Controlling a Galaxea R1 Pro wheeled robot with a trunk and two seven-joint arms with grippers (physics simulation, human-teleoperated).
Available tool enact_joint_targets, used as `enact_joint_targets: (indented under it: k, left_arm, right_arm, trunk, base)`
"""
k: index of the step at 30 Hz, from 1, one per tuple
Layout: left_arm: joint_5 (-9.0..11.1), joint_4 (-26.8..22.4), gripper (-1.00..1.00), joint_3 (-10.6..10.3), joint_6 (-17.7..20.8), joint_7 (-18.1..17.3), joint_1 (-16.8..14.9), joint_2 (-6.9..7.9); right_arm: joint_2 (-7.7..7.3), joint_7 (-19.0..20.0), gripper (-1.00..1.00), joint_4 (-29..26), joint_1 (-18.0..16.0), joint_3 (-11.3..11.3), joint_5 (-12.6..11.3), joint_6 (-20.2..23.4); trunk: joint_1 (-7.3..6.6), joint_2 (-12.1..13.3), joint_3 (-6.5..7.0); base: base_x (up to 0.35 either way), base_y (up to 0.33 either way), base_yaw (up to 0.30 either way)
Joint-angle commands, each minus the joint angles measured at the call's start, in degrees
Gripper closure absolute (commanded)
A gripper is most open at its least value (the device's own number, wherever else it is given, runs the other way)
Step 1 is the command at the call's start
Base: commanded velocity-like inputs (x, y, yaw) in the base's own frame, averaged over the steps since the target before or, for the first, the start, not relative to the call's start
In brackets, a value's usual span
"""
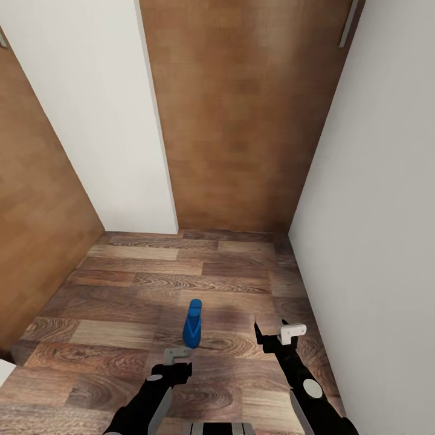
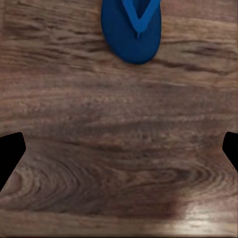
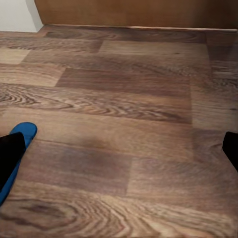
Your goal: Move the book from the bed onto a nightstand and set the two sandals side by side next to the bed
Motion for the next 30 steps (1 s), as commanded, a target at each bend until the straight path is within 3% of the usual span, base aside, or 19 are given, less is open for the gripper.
enact_joint_targets:
  k: [1, 20, 30]
  left_arm:
    - [0.0, -0.12, -1.0, -0.06, 0.33, 0.2, 0.0, -0.01]
    - [0.0, -0.15, -1.0, -0.06, 0.33, 0.24, 0.0, -0.01]
    - [-0.01, -0.3, -1.0, -0.06, 0.35, 0.33, 0.0, -0.01]
  right_arm:
    - [0.01, 0.23, -1.0, 0.03, -0.02, -0.06, -0.07, -0.17]
    - [0.01, 0.23, -1.0, 0.01, -0.02, -0.06, -0.08, -0.17]
    - [0.02, 0.23, -1.0, 0.04, -0.02, -0.06, -0.08, -0.17]
  trunk:
    - [0.01, -0.03, -0.27]
    - [0.5, -0.29, -4.48]
    - [0.5, -0.29, -4.48]
  base:
    - [0.0, 0.0, 0.0]
    - [0.0, 0.0, 0.0]
    - [0.037, -0.002, 0.0]
